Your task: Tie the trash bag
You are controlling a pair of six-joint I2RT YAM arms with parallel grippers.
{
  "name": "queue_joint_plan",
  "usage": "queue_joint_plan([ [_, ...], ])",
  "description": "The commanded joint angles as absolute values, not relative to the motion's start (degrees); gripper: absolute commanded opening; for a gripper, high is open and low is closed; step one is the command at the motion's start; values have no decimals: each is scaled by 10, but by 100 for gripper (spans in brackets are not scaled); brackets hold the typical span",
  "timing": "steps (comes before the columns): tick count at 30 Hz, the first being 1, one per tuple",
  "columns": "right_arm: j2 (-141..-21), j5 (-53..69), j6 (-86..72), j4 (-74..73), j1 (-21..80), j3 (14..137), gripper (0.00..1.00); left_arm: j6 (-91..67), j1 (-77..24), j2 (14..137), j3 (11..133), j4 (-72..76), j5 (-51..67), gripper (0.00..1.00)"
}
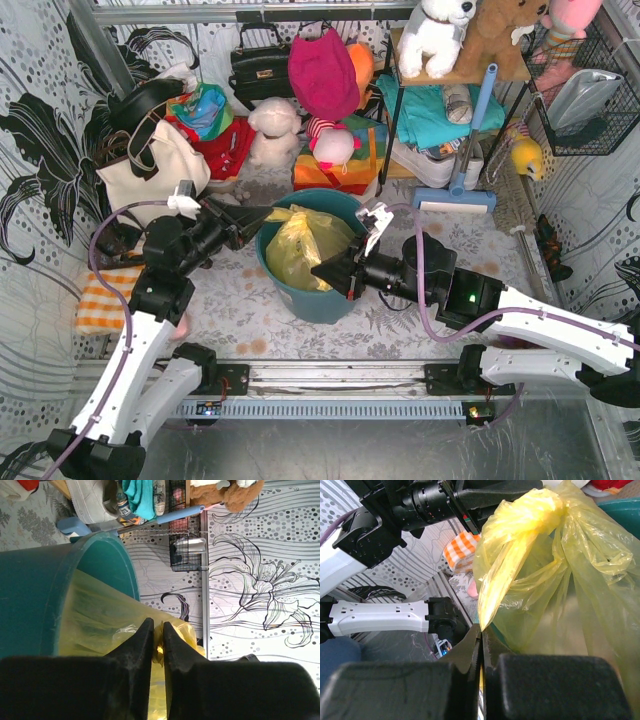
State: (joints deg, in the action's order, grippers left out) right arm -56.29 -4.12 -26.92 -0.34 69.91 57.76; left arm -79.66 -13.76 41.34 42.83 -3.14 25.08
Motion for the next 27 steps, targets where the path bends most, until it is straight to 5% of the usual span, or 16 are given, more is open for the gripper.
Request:
queue_joint_plan([
  [1,-550,-56,-265,9,702,583,0,-769,-135,419,467,-6,260,19],
  [7,-544,-72,-270,-13,702,584,0,-726,-135,436,494,-23,262,0],
  [19,-555,-109,-275,-80,701,617,0,-461,-135,498,639,-189,192,0],
  [27,-586,-79,-259,-161,701,678,0,-411,-135,559,659,-113,218,0],
])
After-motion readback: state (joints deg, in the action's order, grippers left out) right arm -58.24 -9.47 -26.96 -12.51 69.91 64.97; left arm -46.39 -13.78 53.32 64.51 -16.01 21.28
